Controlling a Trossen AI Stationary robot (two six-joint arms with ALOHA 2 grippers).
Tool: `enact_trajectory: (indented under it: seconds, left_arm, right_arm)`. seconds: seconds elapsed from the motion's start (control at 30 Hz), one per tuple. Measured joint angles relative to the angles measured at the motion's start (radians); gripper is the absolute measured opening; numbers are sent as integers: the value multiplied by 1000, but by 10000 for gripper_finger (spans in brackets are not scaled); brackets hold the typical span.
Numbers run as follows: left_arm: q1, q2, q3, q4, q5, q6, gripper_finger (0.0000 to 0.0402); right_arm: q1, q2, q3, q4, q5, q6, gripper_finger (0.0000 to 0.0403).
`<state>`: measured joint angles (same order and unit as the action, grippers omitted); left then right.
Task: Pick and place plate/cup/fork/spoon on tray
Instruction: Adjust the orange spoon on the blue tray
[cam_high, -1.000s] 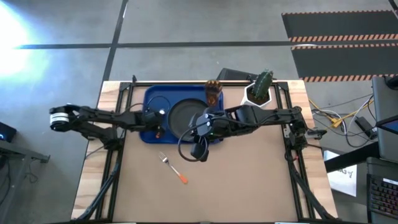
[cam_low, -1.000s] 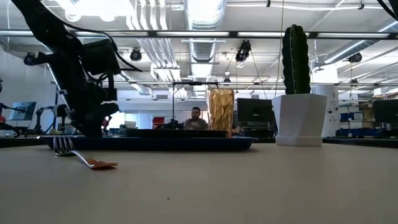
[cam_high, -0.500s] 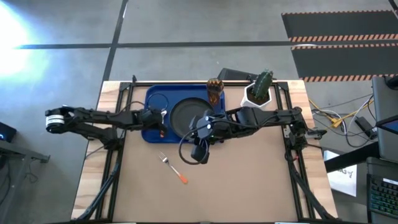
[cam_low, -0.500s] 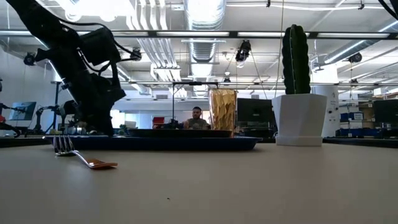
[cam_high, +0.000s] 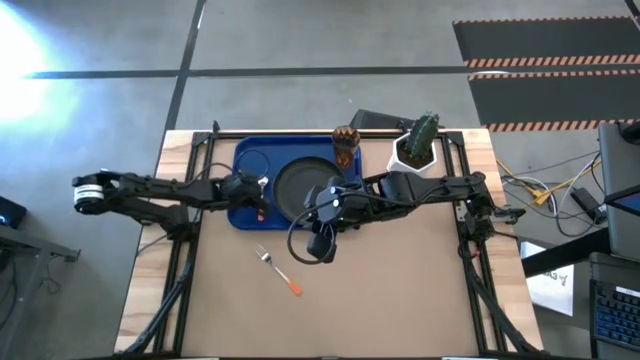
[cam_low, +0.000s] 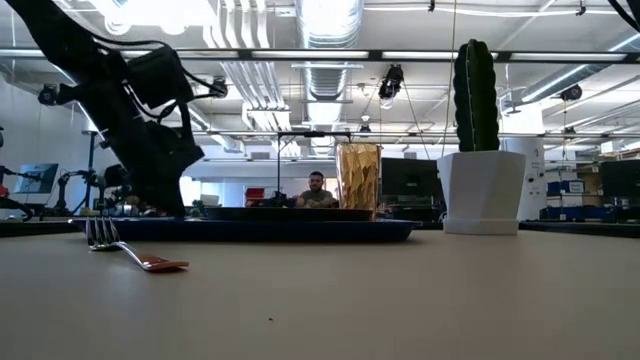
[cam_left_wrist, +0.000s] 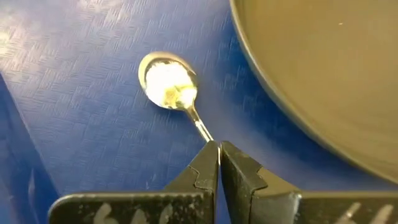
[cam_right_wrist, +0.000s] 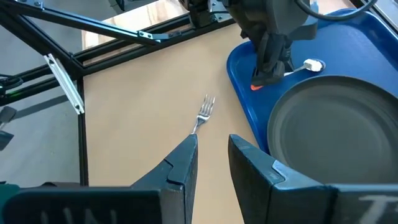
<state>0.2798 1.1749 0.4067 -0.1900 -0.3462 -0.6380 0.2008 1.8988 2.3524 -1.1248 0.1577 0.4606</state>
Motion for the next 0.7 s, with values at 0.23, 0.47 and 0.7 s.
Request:
enact_trajectory:
  seconds: [0.23, 0.47, 0.7]
  left_arm:
    - [2, 66, 3, 150, 24, 23, 0]
    - [8, 130, 4, 127, 23, 25, 0]
    - [9, 105, 6, 14, 18, 22, 0]
  right_arm:
    - [0, 0, 0, 0, 0, 3, 79]
    - [6, 0, 0, 0, 0, 3, 79]
    - [9, 0, 0, 0, 0, 3, 79]
